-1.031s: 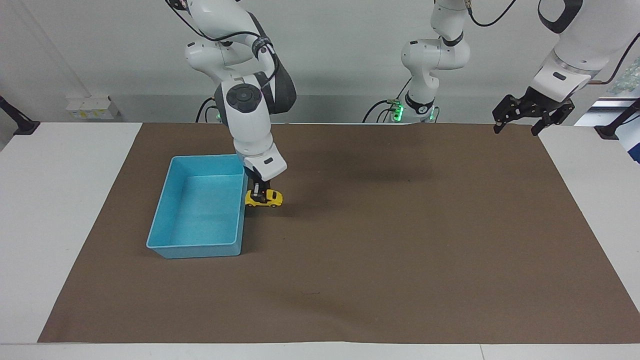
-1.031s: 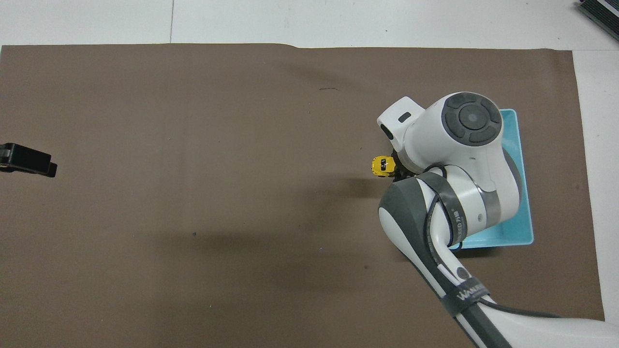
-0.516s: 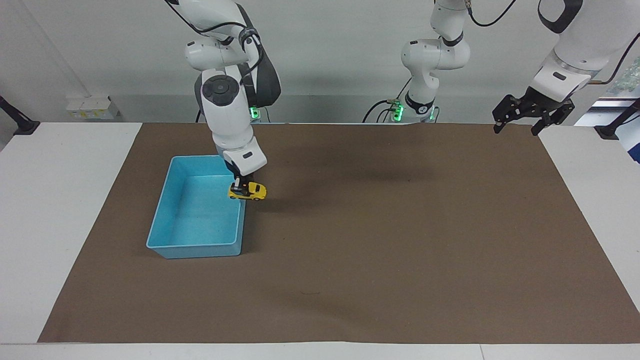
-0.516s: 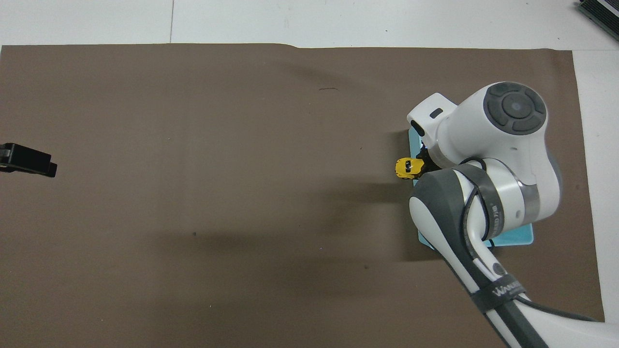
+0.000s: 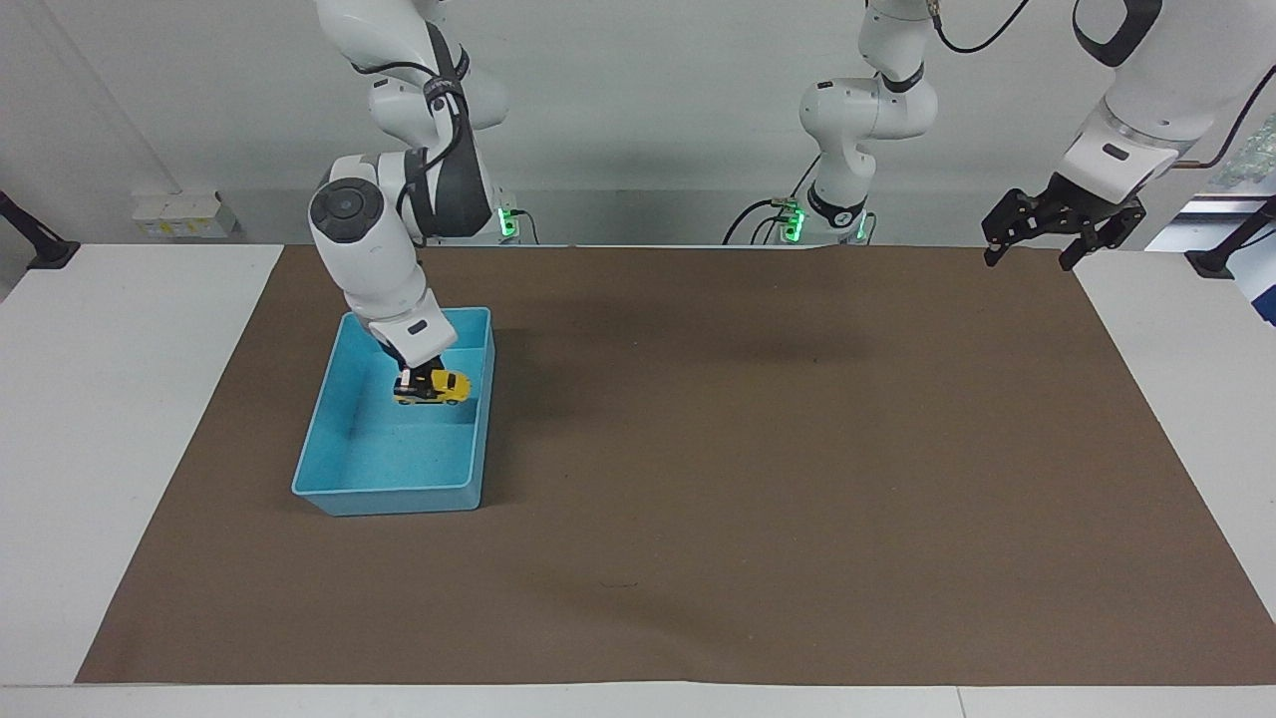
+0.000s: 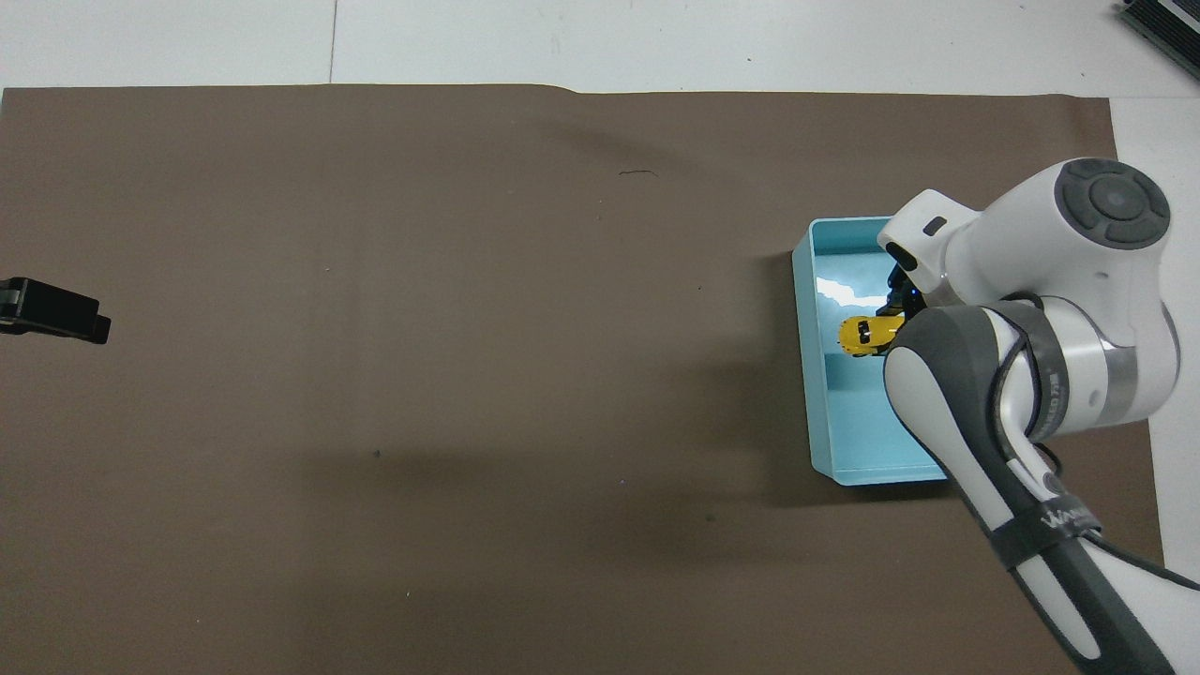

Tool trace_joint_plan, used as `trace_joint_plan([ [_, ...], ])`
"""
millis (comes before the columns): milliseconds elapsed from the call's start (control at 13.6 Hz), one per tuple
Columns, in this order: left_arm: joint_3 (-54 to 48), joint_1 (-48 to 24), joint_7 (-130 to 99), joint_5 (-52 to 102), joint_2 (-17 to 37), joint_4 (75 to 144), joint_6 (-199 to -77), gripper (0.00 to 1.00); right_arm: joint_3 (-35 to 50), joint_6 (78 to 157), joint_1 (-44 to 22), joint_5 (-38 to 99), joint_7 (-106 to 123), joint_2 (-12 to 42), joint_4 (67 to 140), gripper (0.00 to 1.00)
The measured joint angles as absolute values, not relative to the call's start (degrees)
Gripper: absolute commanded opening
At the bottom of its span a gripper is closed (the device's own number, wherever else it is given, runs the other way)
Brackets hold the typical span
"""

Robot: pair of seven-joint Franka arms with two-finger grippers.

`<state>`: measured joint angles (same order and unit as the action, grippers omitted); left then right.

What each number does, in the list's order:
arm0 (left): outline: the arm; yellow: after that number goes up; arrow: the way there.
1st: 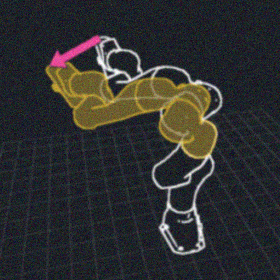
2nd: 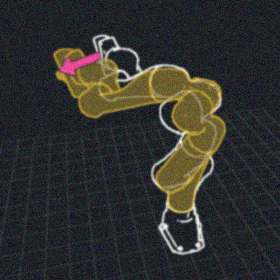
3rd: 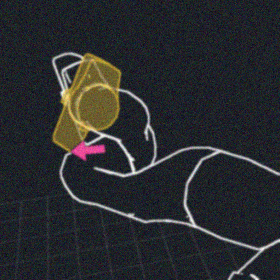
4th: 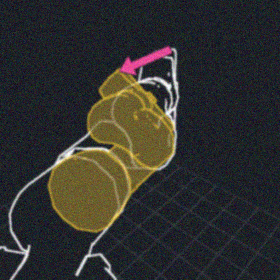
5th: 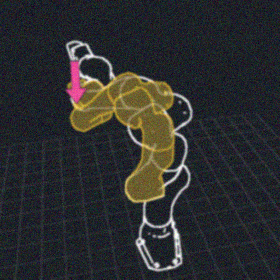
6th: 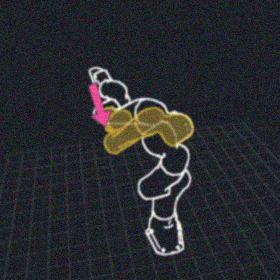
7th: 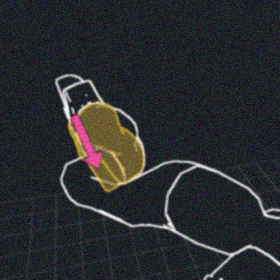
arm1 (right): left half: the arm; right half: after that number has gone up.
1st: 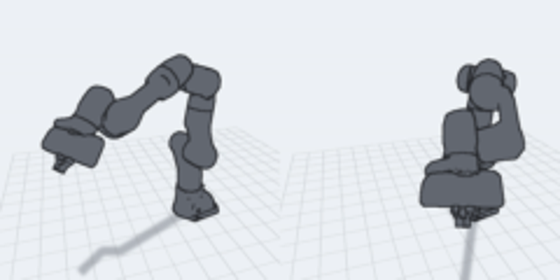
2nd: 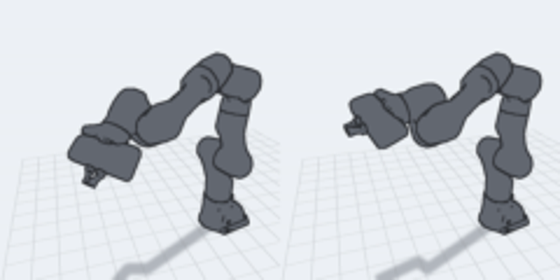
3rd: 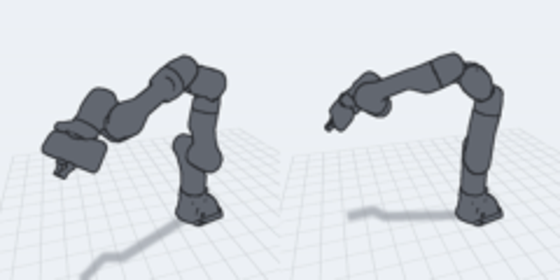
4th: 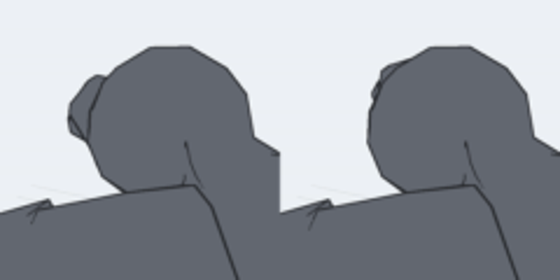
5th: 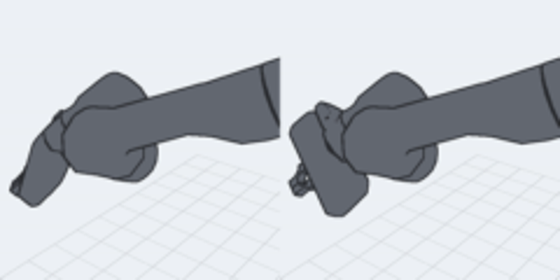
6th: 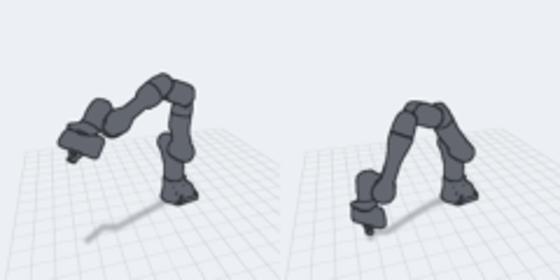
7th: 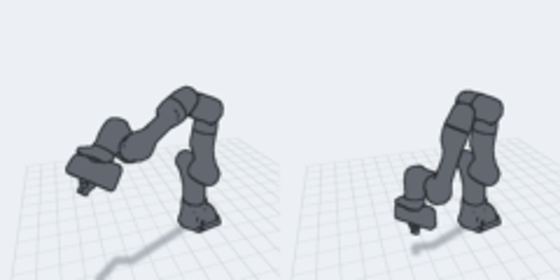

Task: Wind up and store yellow beetle car
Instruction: 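Lift the car with the right gripper and lower it into the box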

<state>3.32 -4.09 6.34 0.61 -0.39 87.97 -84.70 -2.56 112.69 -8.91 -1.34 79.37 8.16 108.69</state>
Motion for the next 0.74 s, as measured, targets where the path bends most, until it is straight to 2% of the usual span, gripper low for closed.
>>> trace_joint_plan([
  [368, 3.32, -4.09, 6.34, 0.61, -0.39, 87.97, -84.70, 1.00, -2.59, 120.38, -6.84, -1.55, 81.21, 5.44, 117.33, 0.22],
  [737, 3.32, -4.09, 6.34, 0.61, -0.39, 87.97, -84.70, 1.00, -2.61, 123.41, -4.88, -1.78, 82.44, 5.38, 120.41, 0.22],
])
